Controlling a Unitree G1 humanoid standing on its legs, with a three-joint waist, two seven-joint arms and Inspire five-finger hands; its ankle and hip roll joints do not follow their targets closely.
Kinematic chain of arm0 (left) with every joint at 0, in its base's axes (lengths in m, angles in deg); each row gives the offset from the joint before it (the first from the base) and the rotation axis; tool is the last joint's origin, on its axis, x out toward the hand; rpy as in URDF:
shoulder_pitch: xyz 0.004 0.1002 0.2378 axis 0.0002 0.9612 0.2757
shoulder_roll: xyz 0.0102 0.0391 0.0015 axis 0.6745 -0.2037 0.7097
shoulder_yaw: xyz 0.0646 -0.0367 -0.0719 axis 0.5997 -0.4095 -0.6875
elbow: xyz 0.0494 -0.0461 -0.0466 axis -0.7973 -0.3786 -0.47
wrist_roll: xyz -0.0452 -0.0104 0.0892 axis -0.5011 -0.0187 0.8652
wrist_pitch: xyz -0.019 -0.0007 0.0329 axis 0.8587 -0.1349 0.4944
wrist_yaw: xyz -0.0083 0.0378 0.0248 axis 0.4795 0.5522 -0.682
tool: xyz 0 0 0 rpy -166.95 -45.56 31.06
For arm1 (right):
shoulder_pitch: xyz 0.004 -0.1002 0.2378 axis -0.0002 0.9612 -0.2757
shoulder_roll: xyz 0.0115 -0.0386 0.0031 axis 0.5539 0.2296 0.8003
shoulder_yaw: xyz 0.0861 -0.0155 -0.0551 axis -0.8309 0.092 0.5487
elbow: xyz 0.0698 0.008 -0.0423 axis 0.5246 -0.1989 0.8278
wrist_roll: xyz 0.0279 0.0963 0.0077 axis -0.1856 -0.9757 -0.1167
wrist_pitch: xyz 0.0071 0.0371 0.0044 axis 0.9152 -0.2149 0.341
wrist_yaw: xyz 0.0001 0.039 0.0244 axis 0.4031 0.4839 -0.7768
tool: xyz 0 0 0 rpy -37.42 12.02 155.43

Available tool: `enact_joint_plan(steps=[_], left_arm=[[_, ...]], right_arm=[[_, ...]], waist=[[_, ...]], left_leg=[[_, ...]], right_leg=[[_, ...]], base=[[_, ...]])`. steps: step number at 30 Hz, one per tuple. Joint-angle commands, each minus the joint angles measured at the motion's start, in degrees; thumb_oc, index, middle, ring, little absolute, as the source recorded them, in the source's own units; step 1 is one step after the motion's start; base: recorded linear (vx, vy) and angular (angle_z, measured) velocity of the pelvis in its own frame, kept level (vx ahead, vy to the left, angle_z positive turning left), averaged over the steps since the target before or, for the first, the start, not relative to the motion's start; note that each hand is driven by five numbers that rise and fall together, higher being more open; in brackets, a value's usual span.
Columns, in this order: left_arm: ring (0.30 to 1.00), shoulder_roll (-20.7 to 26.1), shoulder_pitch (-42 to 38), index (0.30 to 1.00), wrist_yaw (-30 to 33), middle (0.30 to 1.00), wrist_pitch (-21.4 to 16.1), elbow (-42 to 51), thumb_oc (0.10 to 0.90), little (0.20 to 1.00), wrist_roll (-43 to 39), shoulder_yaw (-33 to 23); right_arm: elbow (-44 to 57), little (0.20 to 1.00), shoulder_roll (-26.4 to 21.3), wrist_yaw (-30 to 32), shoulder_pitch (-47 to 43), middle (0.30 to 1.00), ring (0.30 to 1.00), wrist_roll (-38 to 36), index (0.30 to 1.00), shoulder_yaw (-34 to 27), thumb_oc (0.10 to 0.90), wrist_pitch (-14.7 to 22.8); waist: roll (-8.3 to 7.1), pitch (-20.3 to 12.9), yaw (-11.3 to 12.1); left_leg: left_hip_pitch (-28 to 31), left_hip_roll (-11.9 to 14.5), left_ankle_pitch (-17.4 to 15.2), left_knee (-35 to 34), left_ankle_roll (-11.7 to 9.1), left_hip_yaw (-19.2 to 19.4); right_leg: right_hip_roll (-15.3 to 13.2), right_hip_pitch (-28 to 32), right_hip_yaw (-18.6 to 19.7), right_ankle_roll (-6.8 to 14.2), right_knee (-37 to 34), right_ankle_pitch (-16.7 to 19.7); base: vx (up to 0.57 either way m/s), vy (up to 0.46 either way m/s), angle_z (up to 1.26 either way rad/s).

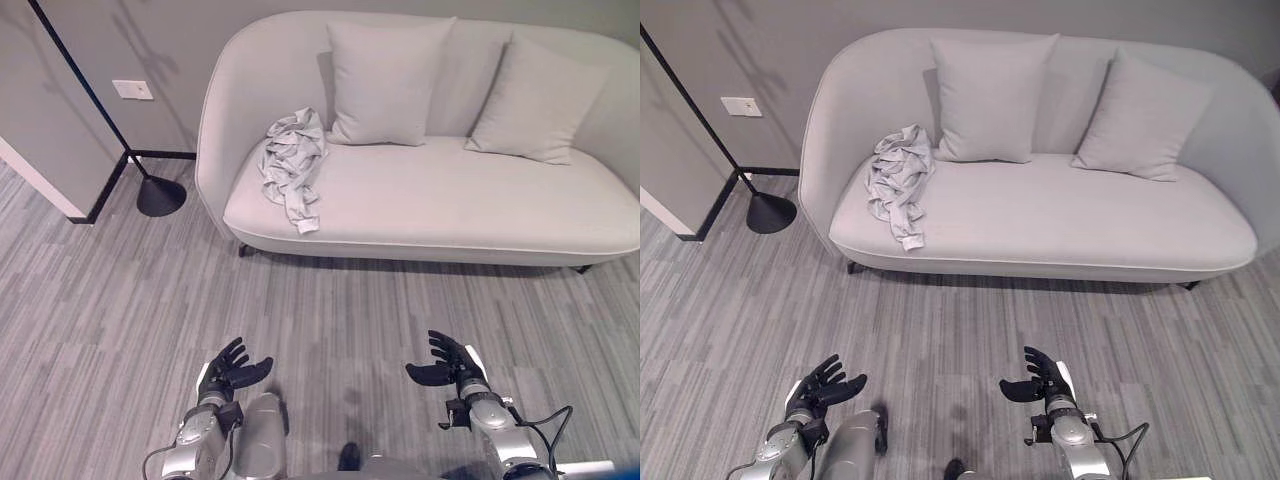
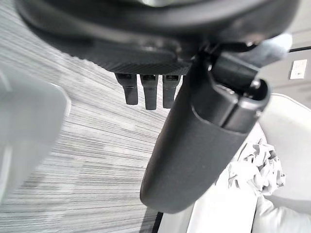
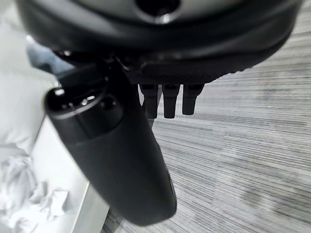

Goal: Hang the clothes on the sofa on the clothes rack.

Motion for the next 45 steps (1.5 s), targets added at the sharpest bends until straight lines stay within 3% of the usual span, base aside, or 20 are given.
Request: enact_joint_plan(steps=[1,4,5,6,9,10,11,12,13,15,17,19,28,31,32,33,35,36,38,45], left_arm=[[0.9,1.19,-0.94,0.9,-0.02,0.9,-4.11,7.93,0.8,0.9,-1.11,-0.53],[0.9,1.31,0.33,0.9,-0.09,0.9,-4.15,8.7,0.8,0.9,-0.67,-1.24],[0.9,1.91,0.49,0.9,-0.36,0.9,-3.67,8.14,0.8,0.9,0.05,-1.06],[0.9,2.38,0.44,0.9,0.03,0.9,-3.62,7.93,0.8,0.9,0.65,-0.98],[0.9,3.7,0.03,0.9,-0.45,0.9,-3.32,8.22,0.8,0.9,1.42,-0.14],[0.9,4.67,-0.62,0.9,-0.37,0.9,-3.31,8.74,0.8,0.9,2.46,0.24],[0.9,4.66,-0.64,0.9,-0.37,0.9,-3.31,8.73,0.8,0.9,2.46,0.24],[0.9,5.05,-1.52,0.9,-0.19,0.9,-3.62,8.81,0.8,0.9,2.59,0.12],[0.9,5.03,-1.54,0.9,-0.19,0.9,-3.62,8.81,0.8,0.9,2.59,0.12],[0.9,5.26,-2.3,0.9,-0.01,0.9,-3.96,9.26,0.8,0.9,2.99,0.63],[0.9,5.44,-3.55,0.9,0.04,0.9,-4.12,9.07,0.8,0.9,3.83,0.76],[0.9,5.53,-4.13,0.9,-0.55,0.9,-4.45,9.05,0.8,0.9,5.62,1.26],[0.9,4.88,-2.74,0.9,-1.78,0.9,-5.16,11.49,0.8,0.9,4.24,1.94],[0.9,5.26,-2.05,0.9,-2.47,0.9,-5.06,12.18,0.8,0.9,4.65,2.35],[0.9,5.3,-2.29,0.9,-2.88,0.9,-4.89,13.32,0.8,0.9,3.82,4.53],[0.9,5.28,-2.37,0.9,-2.88,0.9,-4.9,13.3,0.8,0.9,3.82,4.48],[0.9,4.76,-1.75,0.9,-3.45,0.9,-4.26,14.36,0.8,0.9,3.09,6.14],[0.9,5.0,-1.9,0.9,-4.23,0.9,-3.91,14.44,0.8,0.9,3.04,8.62],[0.9,4.86,-1.17,0.9,-4.64,0.9,-4.08,15.42,0.8,0.9,2.56,9.32],[0.9,8.5,-2.67,0.9,-6.79,0.9,-4.72,18.29,0.8,0.9,2.51,16.0]], right_arm=[[3.1,0.9,-2.49,0.86,-2.93,0.9,0.9,1.35,0.9,-0.35,0.8,3.47],[3.41,0.9,-1.81,-0.43,-2.25,0.9,0.9,3.18,0.9,0.3,0.8,3.41],[2.5,0.9,-1.43,-0.77,-1.99,0.9,0.9,4.99,0.9,0.85,0.8,3.22],[2.49,0.9,-0.99,-0.99,-2.13,0.9,0.9,4.72,0.9,1.28,0.8,2.78],[3.73,0.9,-0.52,-1.16,-1.58,0.9,0.9,4.53,0.9,1.14,0.8,3.21],[4.46,0.9,-0.58,-0.62,-1.37,0.9,0.9,4.1,0.9,0.32,0.8,3.28],[4.46,0.9,-0.59,-0.62,-1.39,0.9,0.9,4.1,0.9,0.32,0.8,3.28],[5.27,0.9,-0.54,-0.51,-1.0,0.9,0.9,3.55,0.9,-0.45,0.8,3.4],[5.28,0.9,-0.55,-0.51,-1.01,0.9,0.9,3.55,0.9,-0.46,0.8,3.39],[5.99,0.9,-0.79,-0.15,-0.84,0.9,0.9,3.43,0.9,-1.5,0.8,3.21],[6.44,0.9,-0.89,-0.08,-0.75,0.9,0.9,3.39,0.9,-2.06,0.8,3.03],[6.81,0.9,-1.44,-0.51,0.24,0.9,0.9,4.19,0.9,-2.21,0.8,3.1],[11.63,0.9,-5.23,-0.11,1.4,0.9,0.9,4.64,0.9,-6.54,0.8,4.5],[11.71,0.9,-6.61,0.36,0.43,0.9,0.9,4.81,0.9,-7.48,0.8,4.65],[10.5,0.9,-9.42,1.94,-5.17,0.9,0.9,3.77,0.9,-6.68,0.8,4.57],[10.35,0.9,-9.46,1.96,-5.35,0.9,0.9,3.73,0.9,-6.61,0.8,4.64],[8.78,0.9,-10.86,2.24,-8.1,0.9,0.9,3.15,0.9,-5.92,0.8,3.9],[6.18,0.9,-12.56,3.59,-12.71,0.9,0.9,3.17,0.9,-4.08,0.8,3.55],[4.61,0.9,-12.97,3.57,-15.49,0.9,0.9,3.21,0.9,-2.57,0.8,3.5],[-2.57,0.9,-13.37,6.49,-35.31,0.9,0.9,2.27,0.9,5.64,0.8,3.4]], waist=[[-1.33,-3.83,2.28],[-1.57,-5.91,4.06],[-3.56,-7.03,5.35],[-4.07,-5.83,5.14],[-2.79,-4.26,3.05],[-1.61,-3.59,1.87],[-1.59,-3.68,1.76],[-1.16,-3.06,0.81],[-0.99,-3.07,0.6],[-1.13,-2.79,-0.24],[-2.22,-2.46,-0.96],[-3.92,-2.7,-0.95],[-2.64,-4.79,-1.76],[-2.34,-4.42,-1.65],[-2.54,-1.44,-0.48],[-2.54,-1.41,-0.66],[-2.52,-1.06,-0.06],[-2.0,-0.56,0.83],[-1.2,-1.13,1.47],[0.8,1.62,3.75]], left_leg=[[3.13,0.02,5.12,-4.07,-1.21,5.12],[4.43,-1.34,9.39,-4.07,-0.24,3.34],[7.04,-3.94,9.34,-3.32,1.95,2.95],[9.21,-5.04,8.0,-2.43,3.5,2.6],[15.85,-6.77,4.2,-4.07,6.51,-0.84],[18.95,-6.41,1.62,-4.07,7.06,-2.36],[18.8,-6.37,1.69,-4.07,7.03,-2.47],[21.04,-6.04,-0.17,-4.07,6.18,-3.69],[20.99,-5.86,-0.1,-4.07,6.14,-3.92],[22.66,-5.61,-1.78,-4.07,5.24,-5.76],[24.21,-5.61,-3.44,-4.07,4.15,-7.54],[25.61,-5.78,-4.8,-4.07,3.43,-9.25],[27.44,-0.03,-5.17,-2.49,-0.52,-13.51],[25.7,0.71,-5.65,2.34,-1.31,-14.55],[18.75,-1.73,-3.75,13.69,-2.08,-18.47],[18.53,-1.78,-3.84,13.96,-2.07,-18.61],[16.2,-1.91,-4.45,10.17,-1.37,-19.38],[13.63,-1.91,-1.75,5.16,-1.05,-18.24],[14.94,-1.1,-1.41,0.08,-0.76,-16.93],[13.24,-2.47,-0.04,-2.58,-0.33,-13.53]], right_leg=[[-0.49,1.31,-0.52,4.71,0.26,0.26],[-2.3,2.81,0.02,6.3,2.07,1.23],[-7.3,-0.41,0.8,10.34,13.86,7.72],[-9.38,-2.74,2.71,11.16,22.7,14.03],[-10.29,-12.48,5.21,9.5,40.88,22.97],[-12.88,-18.0,2.94,7.92,44.16,18.81],[-12.85,-18.08,2.79,7.84,44.15,18.82],[-15.35,-18.71,-2.02,7.35,34.23,15.07],[-15.14,-18.44,-2.37,7.27,33.81,15.28],[-13.33,-19.29,-3.66,7.62,20.06,14.02],[-10.48,-19.3,0.19,9.79,6.52,15.18],[-9.21,-17.45,5.63,10.65,0.88,15.7],[-4.91,-12.07,2.58,7.02,0.26,11.79],[-3.98,-11.21,2.52,6.03,0.26,10.5],[-3.8,-10.35,2.59,4.87,0.26,9.92],[-3.81,-10.37,2.46,4.88,0.26,9.91],[-4.17,-10.46,1.74,5.36,0.26,9.24],[-4.27,-10.94,1.2,5.91,0.26,9.22],[-3.8,-11.27,2.05,6.25,0.26,8.97],[-6.06,-17.93,4.86,7.68,0.26,11.31]], base=[[0.58,0.193,-0.16],[0.58,0.237,-0.27],[0.57,0.318,-0.78],[0.67,0.393,-0.78],[0.42,0.206,0.29],[0.4,0.105,0.92],[0.5,-0.022,1.02],[0.25,-0.082,0.86],[0.37,-0.148,0.69],[0.3,-0.21,0.93],[0.33,-0.281,0.87],[0.31,-0.287,0.76],[0.17,-0.261,0.44],[0.02,-0.168,0.01],[-0.06,-0.157,-0.06],[-0.04,-0.17,0.07],[0.01,-0.004,0.08],[0.01,0.039,-0.22],[0.03,0.071,-0.19],[-0.07,0.146,-0.36]])
